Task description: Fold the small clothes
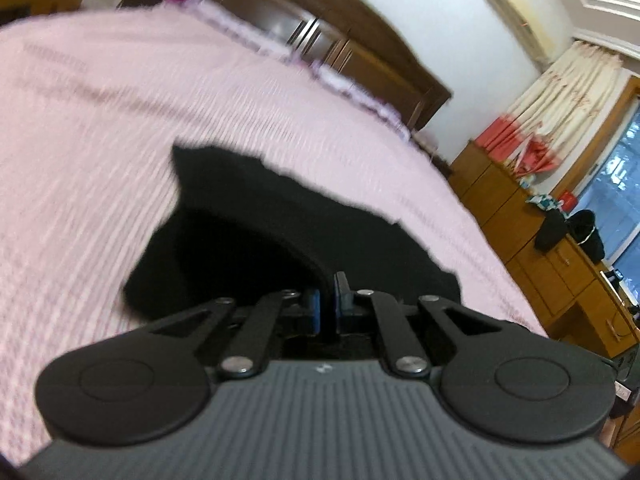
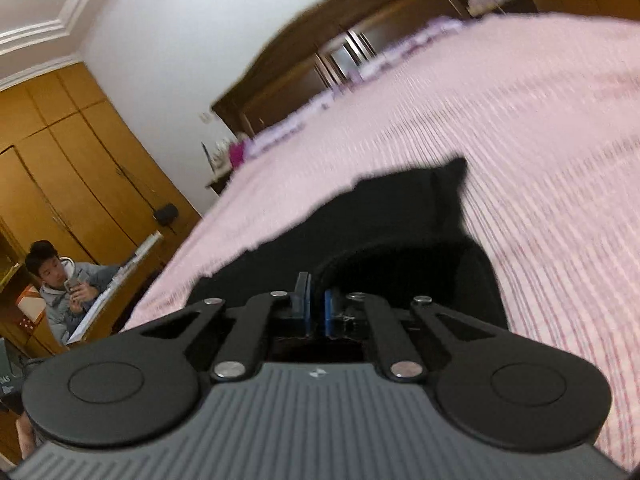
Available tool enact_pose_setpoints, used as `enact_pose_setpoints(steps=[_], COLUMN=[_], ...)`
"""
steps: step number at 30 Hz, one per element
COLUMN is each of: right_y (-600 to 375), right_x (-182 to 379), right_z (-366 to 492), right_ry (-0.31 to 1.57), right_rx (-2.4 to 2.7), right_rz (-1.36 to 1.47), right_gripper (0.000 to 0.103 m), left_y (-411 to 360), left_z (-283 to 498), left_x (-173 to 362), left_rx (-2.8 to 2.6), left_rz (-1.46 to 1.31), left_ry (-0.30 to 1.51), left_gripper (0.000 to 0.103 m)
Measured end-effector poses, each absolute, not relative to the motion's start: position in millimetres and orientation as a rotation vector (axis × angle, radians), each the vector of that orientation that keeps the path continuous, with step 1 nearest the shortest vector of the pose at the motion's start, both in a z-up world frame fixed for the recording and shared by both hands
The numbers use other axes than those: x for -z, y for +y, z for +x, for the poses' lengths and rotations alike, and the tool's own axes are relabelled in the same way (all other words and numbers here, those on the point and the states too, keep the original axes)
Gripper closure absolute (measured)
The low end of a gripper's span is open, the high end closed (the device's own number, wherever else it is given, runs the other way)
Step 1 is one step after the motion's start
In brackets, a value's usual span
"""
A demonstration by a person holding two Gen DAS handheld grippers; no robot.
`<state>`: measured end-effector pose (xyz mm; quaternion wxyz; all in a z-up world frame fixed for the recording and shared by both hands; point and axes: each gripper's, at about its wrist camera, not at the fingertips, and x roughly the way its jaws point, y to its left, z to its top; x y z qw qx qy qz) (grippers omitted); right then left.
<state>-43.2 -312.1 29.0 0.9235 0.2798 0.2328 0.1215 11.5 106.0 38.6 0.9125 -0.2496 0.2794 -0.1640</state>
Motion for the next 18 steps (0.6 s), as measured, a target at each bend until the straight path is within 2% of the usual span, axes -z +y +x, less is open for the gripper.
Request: enact_pose_setpoints(steps=[11,18], right_y=[-298.4,-285.9], right_x=[-99.7,-95.6], right_z=[14.1,99.1], right_ry=[0.292,0.323], right_rx=[-0.216,-0.165], right_rz=[0.364,0.237], right_gripper=[0.098,0.098], left_y=[98.7,88.4], left_z=[68.5,137.2], left_x=[-99.1,-89.9], left_rx=[0.275,0.175], left_rz=[-0.423,-0.392], left_ry=[0.405,0.439], left_gripper=[0.095,0.095])
